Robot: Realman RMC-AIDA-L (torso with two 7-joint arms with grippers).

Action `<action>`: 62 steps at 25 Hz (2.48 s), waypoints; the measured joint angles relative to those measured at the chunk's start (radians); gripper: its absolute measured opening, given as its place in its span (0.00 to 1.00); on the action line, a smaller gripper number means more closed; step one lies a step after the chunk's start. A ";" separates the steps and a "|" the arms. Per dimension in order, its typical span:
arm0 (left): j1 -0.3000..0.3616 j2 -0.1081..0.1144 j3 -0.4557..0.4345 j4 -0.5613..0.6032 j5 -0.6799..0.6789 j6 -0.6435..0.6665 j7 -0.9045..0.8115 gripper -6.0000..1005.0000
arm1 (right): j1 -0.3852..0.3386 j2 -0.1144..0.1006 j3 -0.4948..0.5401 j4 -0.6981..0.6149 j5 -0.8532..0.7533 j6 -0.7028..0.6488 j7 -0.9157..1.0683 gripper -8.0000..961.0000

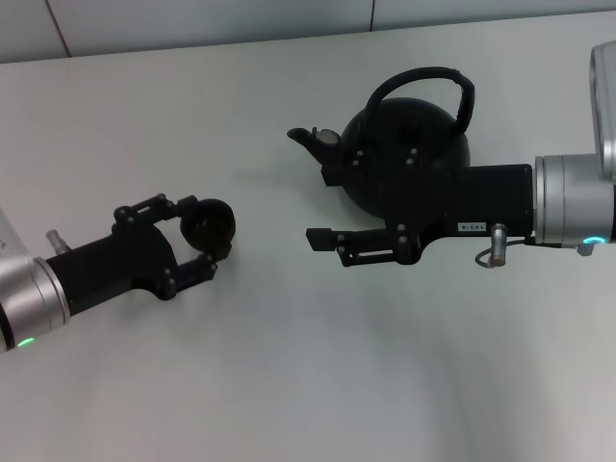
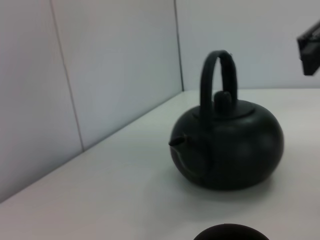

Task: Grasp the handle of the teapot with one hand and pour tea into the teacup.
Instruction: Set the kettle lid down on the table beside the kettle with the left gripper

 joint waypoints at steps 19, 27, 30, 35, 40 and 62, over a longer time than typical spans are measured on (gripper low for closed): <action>-0.001 0.000 0.051 0.001 0.002 -0.057 0.001 0.69 | 0.002 -0.001 0.000 -0.004 0.000 0.000 0.000 0.79; -0.004 0.000 0.055 0.008 -0.004 -0.062 -0.017 0.69 | 0.002 -0.001 0.000 -0.002 -0.001 0.000 0.000 0.79; -0.008 0.001 0.055 0.011 0.001 -0.062 -0.026 0.69 | 0.003 -0.002 0.000 -0.001 -0.002 0.000 0.000 0.79; -0.016 0.003 0.055 0.011 0.002 -0.064 -0.054 0.71 | 0.003 -0.003 0.000 0.001 -0.002 0.000 0.000 0.79; -0.019 0.003 0.057 0.011 0.002 -0.068 -0.061 0.75 | 0.004 -0.003 0.000 0.001 -0.002 0.000 0.000 0.79; 0.019 0.005 0.060 0.086 -0.030 -0.036 -0.074 0.77 | -0.012 0.001 0.025 -0.004 -0.002 0.006 -0.012 0.79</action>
